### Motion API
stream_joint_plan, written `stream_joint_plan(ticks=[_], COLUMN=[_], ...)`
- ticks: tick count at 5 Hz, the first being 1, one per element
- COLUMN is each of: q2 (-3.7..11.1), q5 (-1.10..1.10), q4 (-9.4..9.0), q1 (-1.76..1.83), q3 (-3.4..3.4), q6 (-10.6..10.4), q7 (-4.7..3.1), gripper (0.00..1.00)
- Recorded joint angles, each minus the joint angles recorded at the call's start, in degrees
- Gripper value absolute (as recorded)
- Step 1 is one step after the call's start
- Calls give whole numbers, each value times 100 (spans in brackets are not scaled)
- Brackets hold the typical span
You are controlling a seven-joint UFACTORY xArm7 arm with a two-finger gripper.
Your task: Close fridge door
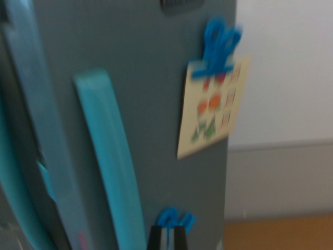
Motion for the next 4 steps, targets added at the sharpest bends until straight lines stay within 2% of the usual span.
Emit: stream_joint_plan(ticks=[1, 2, 3, 4], q2=[587, 587, 1089, 1089], q5=[0, 0, 0, 0], q4=[175, 175, 334, 334], q1=[0, 0, 0, 0], q3=[-3, -3, -3, -3], q6=[-1, -1, -2, -2], q7=[0, 0, 0, 0], gripper=[100, 100, 100, 100])
